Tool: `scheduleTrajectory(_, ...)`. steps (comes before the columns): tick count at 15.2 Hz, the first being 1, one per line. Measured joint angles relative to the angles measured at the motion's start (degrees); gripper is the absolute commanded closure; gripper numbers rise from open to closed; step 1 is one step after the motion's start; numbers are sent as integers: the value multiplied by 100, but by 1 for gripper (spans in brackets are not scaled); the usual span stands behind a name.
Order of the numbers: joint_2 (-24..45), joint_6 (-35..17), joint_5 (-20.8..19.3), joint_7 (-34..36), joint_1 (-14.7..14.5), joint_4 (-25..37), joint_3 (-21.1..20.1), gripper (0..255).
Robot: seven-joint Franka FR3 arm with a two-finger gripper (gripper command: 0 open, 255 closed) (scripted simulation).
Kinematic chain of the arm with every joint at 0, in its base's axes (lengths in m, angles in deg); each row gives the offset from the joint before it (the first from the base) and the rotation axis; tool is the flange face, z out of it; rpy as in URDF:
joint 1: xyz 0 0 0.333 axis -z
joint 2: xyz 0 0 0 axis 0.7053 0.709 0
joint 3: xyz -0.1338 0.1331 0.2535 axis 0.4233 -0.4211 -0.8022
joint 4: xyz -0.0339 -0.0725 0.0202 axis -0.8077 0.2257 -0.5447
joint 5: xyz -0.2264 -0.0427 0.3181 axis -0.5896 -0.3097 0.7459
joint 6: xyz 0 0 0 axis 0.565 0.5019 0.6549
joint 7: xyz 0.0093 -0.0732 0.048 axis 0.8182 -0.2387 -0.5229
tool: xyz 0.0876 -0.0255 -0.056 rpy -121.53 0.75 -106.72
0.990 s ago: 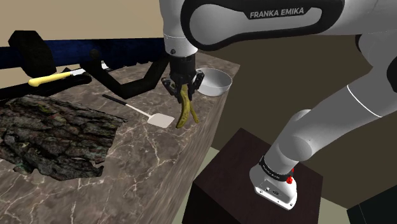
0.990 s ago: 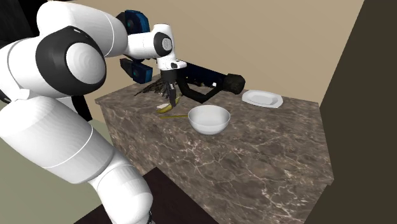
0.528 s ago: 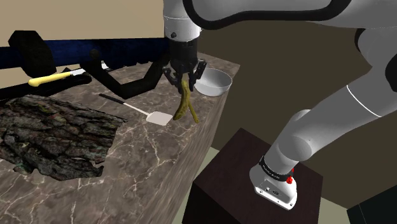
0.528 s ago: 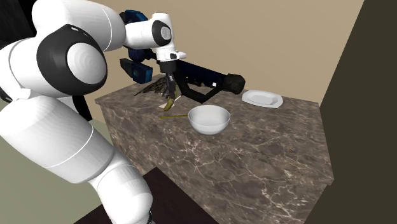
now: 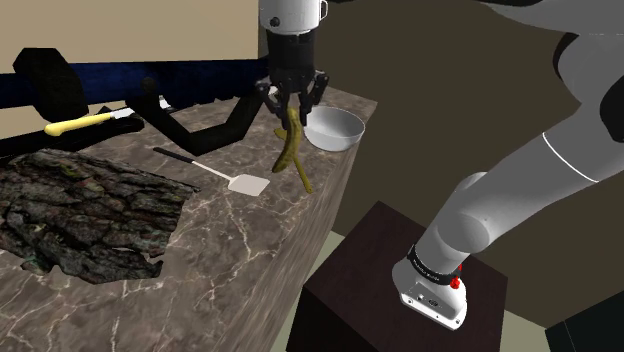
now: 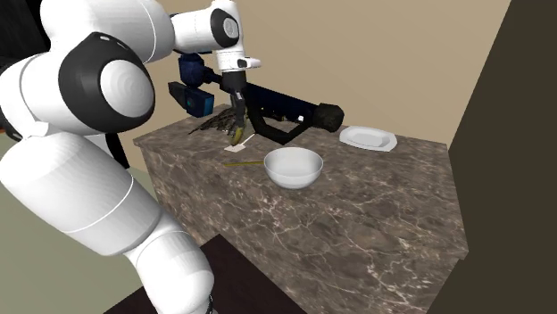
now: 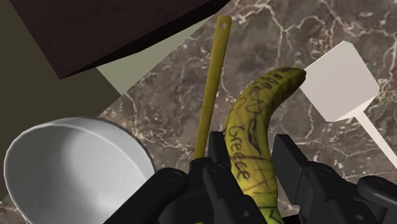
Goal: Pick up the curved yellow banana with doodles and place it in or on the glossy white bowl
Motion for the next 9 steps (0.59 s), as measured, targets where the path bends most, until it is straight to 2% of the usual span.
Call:
scheduleTrajectory(3,12,174,-30,-72,31,186,55,255)
scheduleTrajectory(9,-327,105,-158,-917,239,-182,672,255)
